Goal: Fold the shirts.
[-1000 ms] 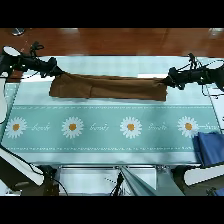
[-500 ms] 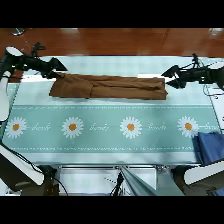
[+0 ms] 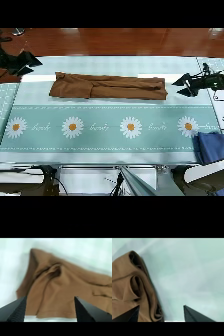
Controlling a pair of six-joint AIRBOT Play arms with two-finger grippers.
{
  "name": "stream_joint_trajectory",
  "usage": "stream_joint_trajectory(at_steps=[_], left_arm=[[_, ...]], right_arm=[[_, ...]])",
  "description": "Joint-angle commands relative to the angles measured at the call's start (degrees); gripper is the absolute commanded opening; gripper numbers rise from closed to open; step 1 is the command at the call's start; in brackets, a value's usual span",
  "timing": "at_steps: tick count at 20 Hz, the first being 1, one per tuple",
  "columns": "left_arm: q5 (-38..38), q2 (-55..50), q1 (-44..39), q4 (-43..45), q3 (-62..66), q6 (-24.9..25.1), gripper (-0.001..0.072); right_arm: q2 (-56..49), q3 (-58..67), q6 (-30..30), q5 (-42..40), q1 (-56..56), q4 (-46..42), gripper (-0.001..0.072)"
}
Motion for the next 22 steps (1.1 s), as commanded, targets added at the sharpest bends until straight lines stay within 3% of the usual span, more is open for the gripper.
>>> stream_joint_trajectory(at_steps=[1, 4, 7, 8, 9, 10, 11, 12, 13, 14, 18, 22], left_arm=[[13.9, 13.8, -2.5, -9.5, -16.6, 7.3, 0.0706], [13.0, 19.3, -5.0, -9.5, -25.2, 7.2, 0.0705], [10.4, 19.5, -7.8, -9.5, -27.4, 7.2, 0.0706], [10.4, 19.4, -8.9, -9.5, -27.6, 7.2, 0.0705], [10.6, 19.3, -9.9, -9.6, -27.6, 7.2, 0.0704], [10.9, 19.3, -11.0, -9.9, -27.6, 7.2, 0.0703], [10.9, 19.3, -11.8, -10.1, -27.6, 7.2, 0.0697], [10.8, 19.3, -12.6, -10.2, -27.6, 7.2, 0.0502], [10.6, 19.3, -13.4, -10.2, -27.6, 7.2, 0.0136], [10.4, 19.3, -14.4, -10.4, -27.6, 7.5, 0.0023], [11.1, 19.1, -21.5, -10.4, -27.6, 7.5, 0.0023], [19.9, 16.3, -35.1, -10.8, -27.0, 4.8, 0.0022]], right_arm=[[-3.1, -0.4, -2.6, -0.3, 2.5, 4.4, 0.0624], [-5.2, -0.3, -5.6, -0.6, 5.6, 10.8, 0.0623], [-5.8, -0.3, -5.5, -1.2, 9.7, 10.9, 0.061], [-5.7, 0.0, -5.5, -0.7, 10.8, 11.0, 0.0541], [-5.7, 0.5, -5.2, 0.0, 11.8, 10.9, 0.0358], [-5.7, 1.2, -5.2, 1.1, 12.2, 10.8, 0.0083], [-5.4, 1.8, -4.5, 2.6, 12.4, 10.5, 0.0038], [-4.3, 2.0, -3.5, 3.3, 12.3, 9.2, 0.0037], [-2.1, 2.0, -2.3, 3.8, 12.0, 6.2, 0.0037], [0.5, 2.0, -0.8, 4.6, 11.9, 1.9, 0.0037], [16.2, -1.8, 0.8, 10.5, 11.3, -13.5, 0.0037], [37.0, -13.2, 0.8, 10.3, 10.4, -13.9, 0.0037]])
